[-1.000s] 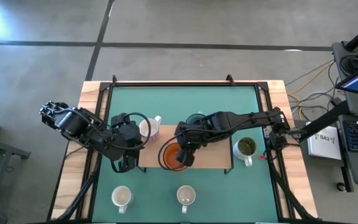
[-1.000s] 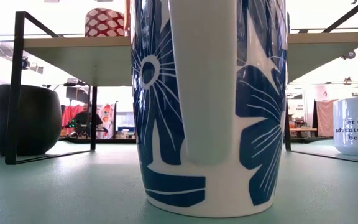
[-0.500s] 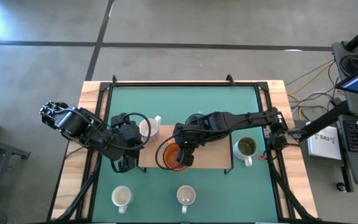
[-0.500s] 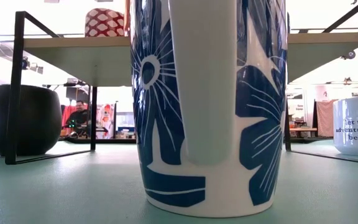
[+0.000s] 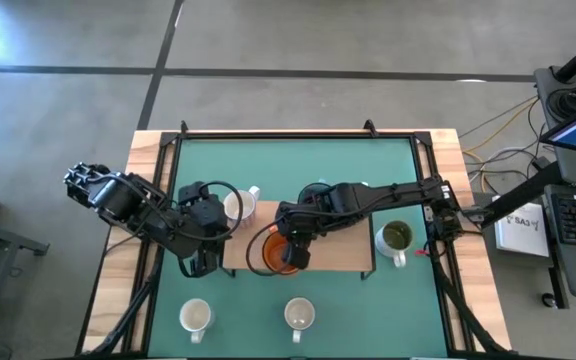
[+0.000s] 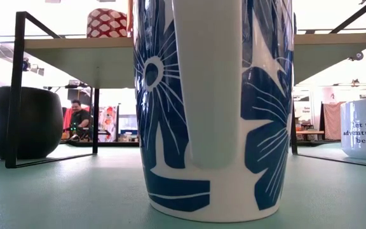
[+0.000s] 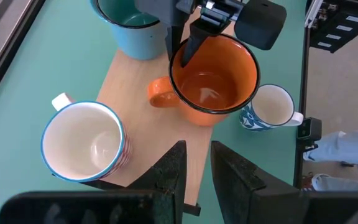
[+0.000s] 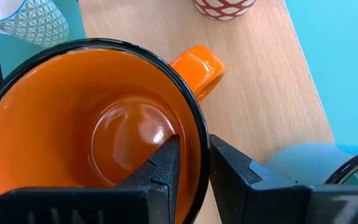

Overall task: Place coffee mugs
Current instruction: Put the orange mug on the shelf

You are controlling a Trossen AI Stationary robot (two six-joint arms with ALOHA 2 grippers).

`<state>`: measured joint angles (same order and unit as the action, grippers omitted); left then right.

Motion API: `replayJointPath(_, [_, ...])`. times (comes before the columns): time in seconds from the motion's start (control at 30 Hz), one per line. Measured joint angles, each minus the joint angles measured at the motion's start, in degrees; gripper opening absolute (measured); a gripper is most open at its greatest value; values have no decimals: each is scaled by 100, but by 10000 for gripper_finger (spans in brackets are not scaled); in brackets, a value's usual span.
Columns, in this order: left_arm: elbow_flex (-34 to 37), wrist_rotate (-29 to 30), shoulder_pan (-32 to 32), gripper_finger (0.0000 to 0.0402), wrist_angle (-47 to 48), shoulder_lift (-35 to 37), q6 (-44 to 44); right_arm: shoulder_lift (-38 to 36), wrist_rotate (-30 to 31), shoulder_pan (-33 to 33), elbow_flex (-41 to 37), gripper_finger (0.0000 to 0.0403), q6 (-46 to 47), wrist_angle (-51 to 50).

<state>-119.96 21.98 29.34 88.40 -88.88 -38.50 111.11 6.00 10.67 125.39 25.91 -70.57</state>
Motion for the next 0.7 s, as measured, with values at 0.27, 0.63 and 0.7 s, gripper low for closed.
replayJointPath(0.27, [0, 0, -1, 55, 0, 0, 0, 0, -9, -36, 2, 46, 0, 20])
replayJointPath(0.63, [0, 0, -1, 55, 72, 0, 2, -11, -72, -72, 2, 24, 28, 91])
replayJointPath(0.7, [0, -1, 1, 55, 85, 0, 2, -11, -63, -103, 2, 24, 39, 95])
